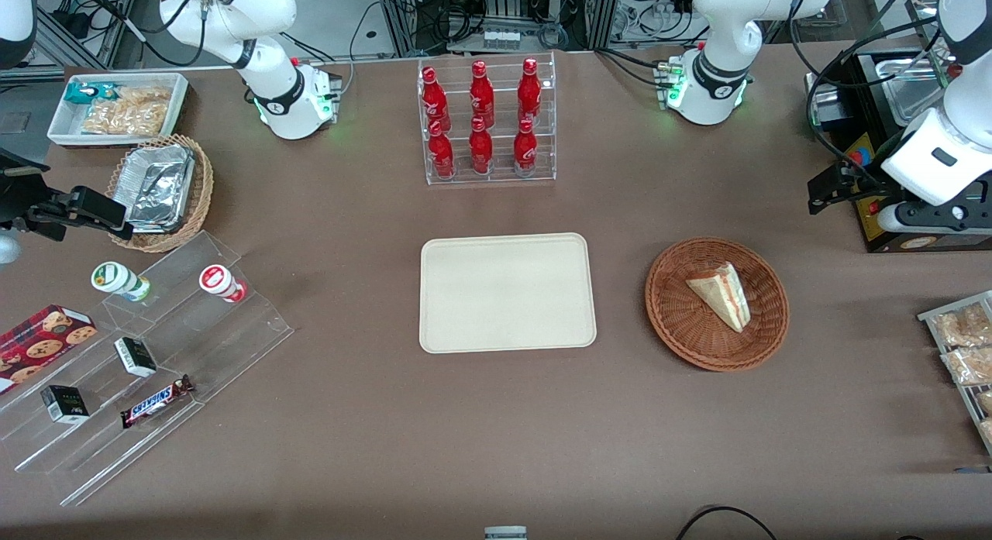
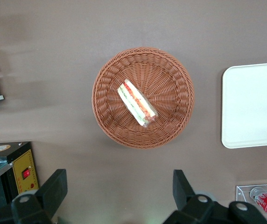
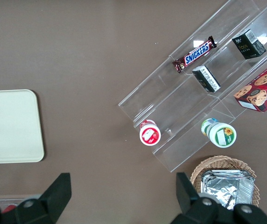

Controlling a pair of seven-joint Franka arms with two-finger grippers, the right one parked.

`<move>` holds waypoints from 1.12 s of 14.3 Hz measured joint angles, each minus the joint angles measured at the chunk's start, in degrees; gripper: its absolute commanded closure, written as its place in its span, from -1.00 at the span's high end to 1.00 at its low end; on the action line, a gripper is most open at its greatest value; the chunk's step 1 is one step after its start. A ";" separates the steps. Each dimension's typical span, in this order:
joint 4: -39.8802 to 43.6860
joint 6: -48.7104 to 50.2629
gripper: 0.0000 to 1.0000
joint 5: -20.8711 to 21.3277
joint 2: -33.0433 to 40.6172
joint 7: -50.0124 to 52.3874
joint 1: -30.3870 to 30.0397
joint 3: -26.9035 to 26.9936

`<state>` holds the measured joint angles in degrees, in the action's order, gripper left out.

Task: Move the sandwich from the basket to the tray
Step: 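Move the left gripper over the wrapped sandwich in the wicker basket, then lower the left gripper and close it on the sandwich's edge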

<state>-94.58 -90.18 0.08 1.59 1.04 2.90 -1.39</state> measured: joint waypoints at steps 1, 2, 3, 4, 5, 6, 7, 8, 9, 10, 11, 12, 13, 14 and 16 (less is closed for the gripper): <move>0.14 0.68 1.00 -0.01 -0.01 -0.01 0.00 0.00; 0.17 2.14 1.00 -0.05 -0.01 -0.03 0.00 0.00; 0.16 2.75 1.00 -0.11 -0.11 -0.04 0.00 0.00; 0.12 2.95 1.00 -0.14 -0.49 -0.05 0.00 0.00; 0.00 3.02 1.00 -0.15 -1.28 -0.07 0.00 0.00; -0.50 2.53 1.00 -0.15 -2.49 -0.12 0.00 0.00; -1.88 0.60 1.00 -0.15 -3.84 -0.18 0.03 -0.03; -4.15 -2.47 1.00 -0.15 -5.02 -0.20 0.17 -0.05; -7.15 -6.39 1.00 -0.15 -5.98 -0.20 0.40 -0.06; -10.58 -10.83 1.00 -0.15 -6.72 -0.20 0.62 -0.06; -14.09 -15.37 1.00 -0.15 -7.21 -0.20 0.76 -0.07; -17.79 -20.07 1.00 -0.15 -7.46 -0.19 0.85 -0.08; -21.11 -24.22 1.00 -0.15 -7.49 -0.19 1.01 -0.07; -23.93 -27.89 1.00 -0.15 -7.46 0.13 1.37 -0.08; -28.62 -34.48 1.00 -0.18 -7.36 4.86 2.11 -0.10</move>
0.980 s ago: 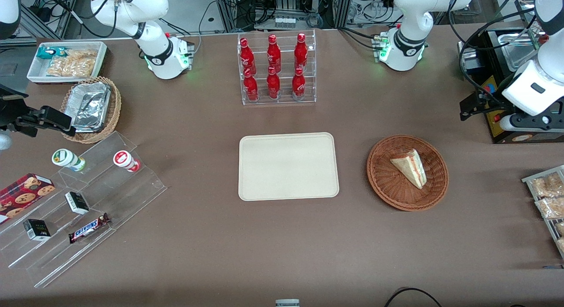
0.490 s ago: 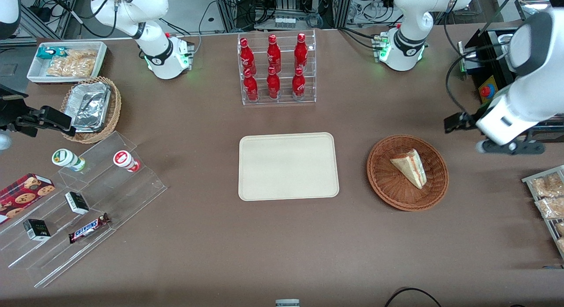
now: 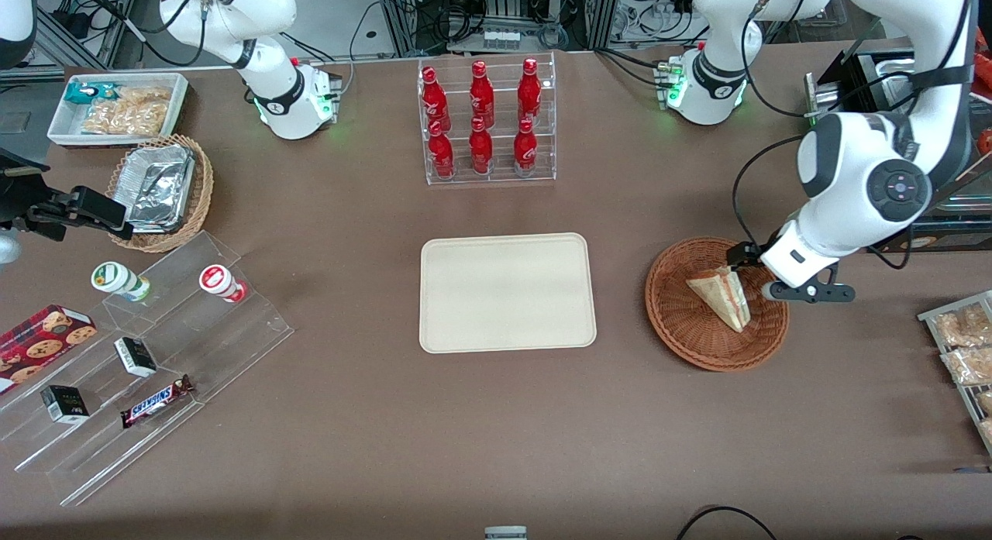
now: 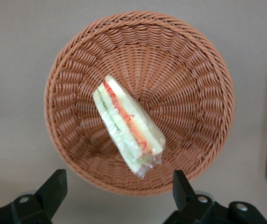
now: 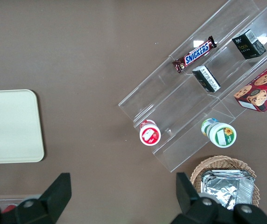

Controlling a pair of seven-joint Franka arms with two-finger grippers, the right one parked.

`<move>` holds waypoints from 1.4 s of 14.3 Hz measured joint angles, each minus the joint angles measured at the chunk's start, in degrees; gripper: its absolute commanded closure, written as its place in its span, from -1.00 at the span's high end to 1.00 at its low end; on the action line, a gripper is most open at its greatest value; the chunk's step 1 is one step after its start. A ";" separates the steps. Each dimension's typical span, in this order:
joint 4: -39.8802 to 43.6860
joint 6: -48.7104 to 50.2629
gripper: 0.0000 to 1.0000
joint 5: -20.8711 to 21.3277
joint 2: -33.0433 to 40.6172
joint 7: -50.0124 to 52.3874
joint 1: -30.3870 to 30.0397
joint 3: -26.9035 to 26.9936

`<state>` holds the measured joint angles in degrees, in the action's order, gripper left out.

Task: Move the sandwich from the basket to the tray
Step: 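Lower the left gripper and close it on the sandwich's edge, then lift the sandwich out of the basket with the left gripper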

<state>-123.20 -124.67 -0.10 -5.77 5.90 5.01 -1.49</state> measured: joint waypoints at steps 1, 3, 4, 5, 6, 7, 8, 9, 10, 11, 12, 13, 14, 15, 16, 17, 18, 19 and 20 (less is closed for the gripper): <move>-1.94 -3.05 1.00 0.00 0.03 4.08 0.30 0.00; -4.86 -7.42 1.00 -0.01 0.05 13.89 0.95 -0.05; -5.82 -8.93 1.00 -0.03 0.05 19.42 1.11 -0.10; -6.52 -10.13 1.00 -0.04 0.06 25.10 1.16 -0.11; -7.11 -11.26 1.00 -0.04 0.04 30.69 1.17 -0.11; -7.60 -12.39 1.00 -0.04 -0.08 36.03 1.17 -0.11; -8.08 -13.77 1.00 -0.04 -0.43 40.36 1.17 -0.11; -8.44 -15.07 1.00 -0.04 -1.00 42.89 1.17 -0.11; -8.74 -16.27 1.00 -0.04 -1.83 44.28 1.17 -0.10; -8.94 -17.40 1.00 -0.04 -2.80 44.99 1.17 -0.10; -9.03 -18.25 1.00 -0.04 -3.83 45.36 1.17 -0.09; -9.04 -18.72 1.00 -0.04 -4.76 45.53 1.17 -0.09; -9.04 -19.10 1.00 -0.04 -5.56 45.64 1.17 -0.08; -9.04 -19.46 1.00 -0.04 -6.21 45.79 1.17 -0.08; -9.04 -19.56 0.84 -0.05 -6.72 46.18 1.17 -0.08; -9.04 -19.57 0.37 -0.05 -7.14 46.74 1.17 -0.08; -9.04 -19.56 -0.50 -0.05 -7.46 47.14 1.17 -0.08; -9.03 -19.54 -0.72 -0.05 -7.62 47.26 1.17 -0.08; -9.00 -19.32 -0.81 -0.05 -7.62 47.26 1.18 -0.08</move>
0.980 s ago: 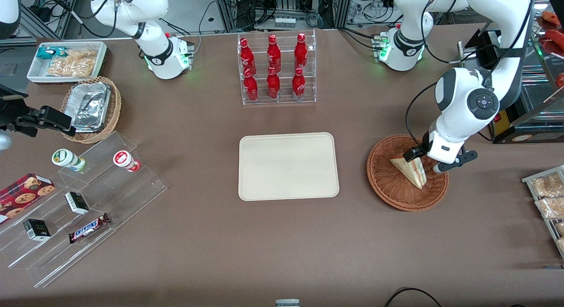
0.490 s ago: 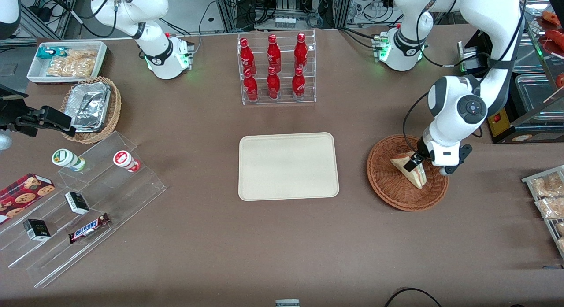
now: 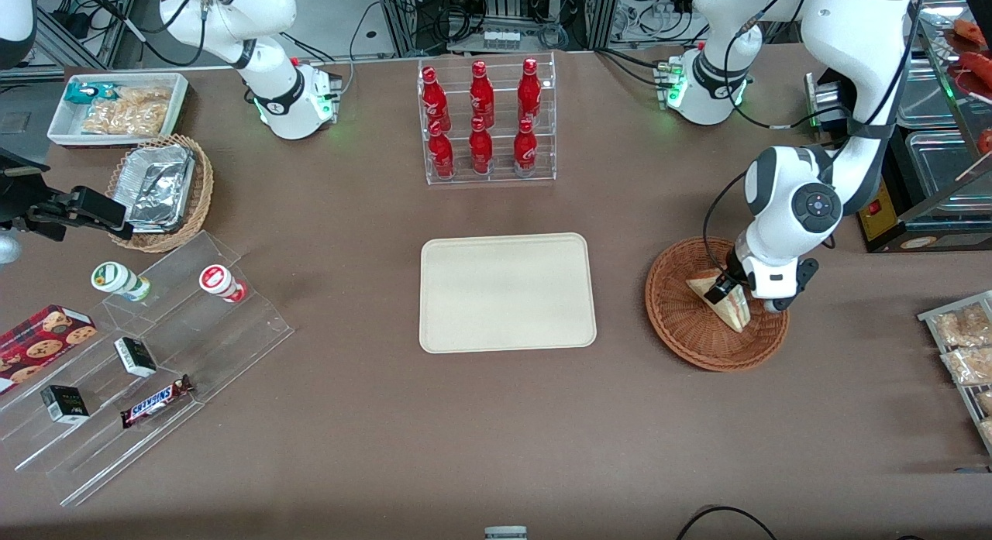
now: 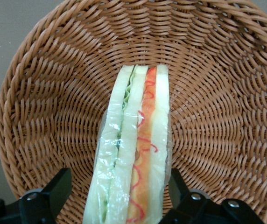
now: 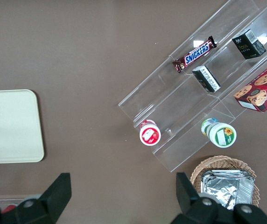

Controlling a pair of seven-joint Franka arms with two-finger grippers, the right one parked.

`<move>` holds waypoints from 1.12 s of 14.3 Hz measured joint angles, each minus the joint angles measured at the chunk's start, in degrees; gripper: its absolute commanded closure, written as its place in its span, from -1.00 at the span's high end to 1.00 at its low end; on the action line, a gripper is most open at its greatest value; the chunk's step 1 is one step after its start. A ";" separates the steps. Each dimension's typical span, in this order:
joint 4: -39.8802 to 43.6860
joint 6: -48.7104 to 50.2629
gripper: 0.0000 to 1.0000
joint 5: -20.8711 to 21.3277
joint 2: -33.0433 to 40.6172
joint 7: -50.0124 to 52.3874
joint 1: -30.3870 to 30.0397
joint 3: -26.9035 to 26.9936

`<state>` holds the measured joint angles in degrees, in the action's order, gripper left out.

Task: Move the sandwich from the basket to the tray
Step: 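Lift the sandwich out of the basket with the left gripper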

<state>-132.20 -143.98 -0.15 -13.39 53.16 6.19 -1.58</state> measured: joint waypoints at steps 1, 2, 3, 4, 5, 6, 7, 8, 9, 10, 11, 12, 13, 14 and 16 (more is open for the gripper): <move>0.16 0.68 -0.84 0.00 0.05 -0.23 0.02 -0.01; 0.74 1.97 -0.87 0.00 0.19 -0.98 0.04 -0.03; 1.91 3.91 -0.88 0.00 0.42 -2.08 0.08 -0.04; 3.95 7.10 -0.86 0.01 0.61 -3.54 0.15 -0.06; 6.78 11.08 -0.86 0.04 0.67 -5.58 0.46 -0.09; 9.80 14.83 -0.83 0.04 0.65 -8.03 1.11 -0.11; 12.77 18.01 -0.82 0.04 0.53 -10.75 1.97 -0.17; 15.33 20.29 -0.82 0.04 0.30 -12.98 3.13 -0.22; 17.39 21.53 -0.84 0.04 -0.02 -14.15 4.70 -0.27; 18.93 22.11 -0.85 0.04 -0.51 -14.71 6.53 -0.33; 20.20 22.24 -0.86 0.04 -1.29 -14.94 8.60 -0.39; 21.46 22.24 -0.87 0.04 -2.37 -15.09 10.84 -0.44; 22.79 22.23 -0.87 0.04 -3.69 -15.15 12.97 -0.51; 24.29 22.22 -0.87 0.03 -5.23 -15.16 15.14 -0.56; 27.52 22.19 -0.87 -0.01 -8.58 -15.15 19.37 -0.64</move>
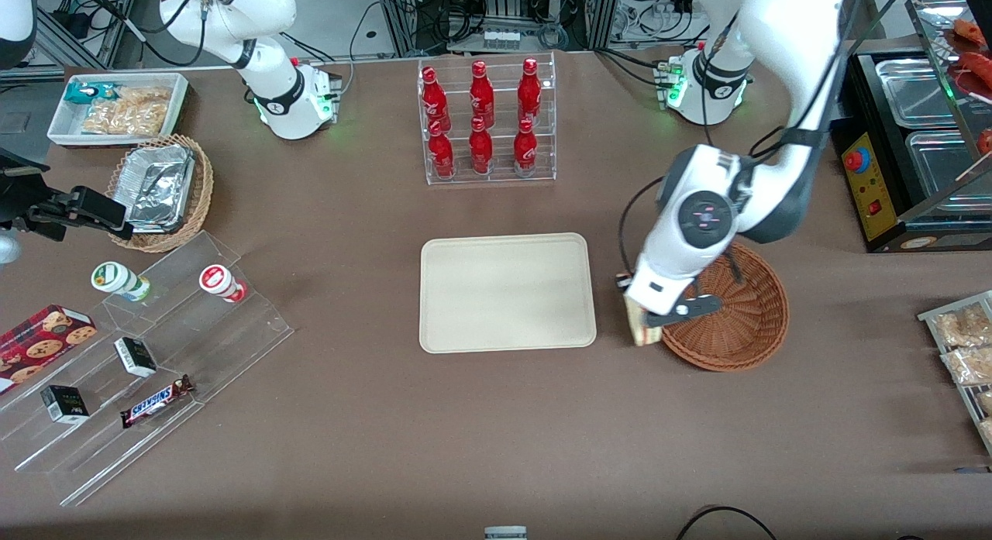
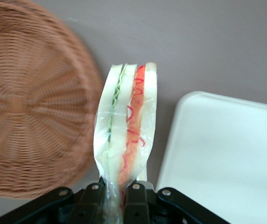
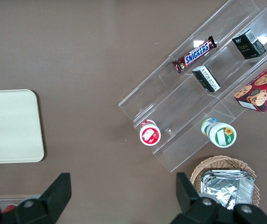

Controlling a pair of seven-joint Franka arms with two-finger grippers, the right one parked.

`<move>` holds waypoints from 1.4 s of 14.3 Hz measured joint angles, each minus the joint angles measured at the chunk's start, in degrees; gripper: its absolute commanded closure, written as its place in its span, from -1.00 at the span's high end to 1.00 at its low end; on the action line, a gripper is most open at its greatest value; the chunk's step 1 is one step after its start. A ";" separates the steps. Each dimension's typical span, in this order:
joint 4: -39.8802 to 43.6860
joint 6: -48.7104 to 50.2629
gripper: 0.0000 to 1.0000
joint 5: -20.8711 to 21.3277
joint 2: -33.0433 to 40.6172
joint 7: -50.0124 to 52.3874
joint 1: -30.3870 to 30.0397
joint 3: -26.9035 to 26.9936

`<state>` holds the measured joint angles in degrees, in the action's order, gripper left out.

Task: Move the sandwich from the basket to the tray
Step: 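Lift the sandwich out of the basket with the left gripper, then carry the sandwich over the cream tray and lower it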

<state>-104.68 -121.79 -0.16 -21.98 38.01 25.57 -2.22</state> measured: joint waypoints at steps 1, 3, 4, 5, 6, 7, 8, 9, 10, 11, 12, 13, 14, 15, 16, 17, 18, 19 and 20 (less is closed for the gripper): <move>1.57 -0.02 -0.87 -0.08 -1.62 0.11 1.88 -0.02; 4.81 -0.05 -0.86 -1.04 -4.60 1.64 5.61 -0.07; 6.46 -0.05 -0.86 -1.31 -5.95 3.35 7.61 -0.09; 8.10 -0.05 -0.86 -1.36 -7.26 5.43 9.65 -0.12; 9.85 -0.05 -0.86 -1.37 -8.64 7.63 11.67 -0.13; 11.72 -0.04 -0.86 -1.38 -10.10 9.82 13.50 -0.13; 13.56 -0.04 -0.86 -1.38 -11.59 11.67 14.99 -0.12; 15.31 -0.04 -0.86 -1.38 -13.16 13.00 16.22 -0.10; 16.59 -0.04 -0.86 -1.38 -14.52 13.60 17.09 -0.09; 17.41 -0.05 -0.86 -1.38 -15.64 13.79 17.66 -0.09; 18.01 -0.05 -0.84 -1.38 -16.60 13.80 18.11 -0.09; 18.33 -0.07 -0.81 -1.38 -17.30 13.80 18.33 -0.09; 18.57 -0.08 -0.77 -1.38 -17.83 13.80 18.38 -0.09; 18.78 -0.08 -0.64 -1.38 -18.30 13.80 18.38 -0.03; 19.04 -0.08 0.01 -1.38 -18.75 13.79 18.37 0.01; 19.37 -0.08 0.99 -1.38 -19.23 13.79 18.38 -0.04; 19.60 -0.09 1.00 -1.38 -19.59 13.79 18.38 -0.21; 19.76 -0.11 1.00 -1.38 -19.71 13.79 18.38 -0.40; 20.09 -0.10 1.00 -1.38 -19.71 13.81 18.39 -0.54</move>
<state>-84.59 -121.89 -1.54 -41.68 51.82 43.95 -2.76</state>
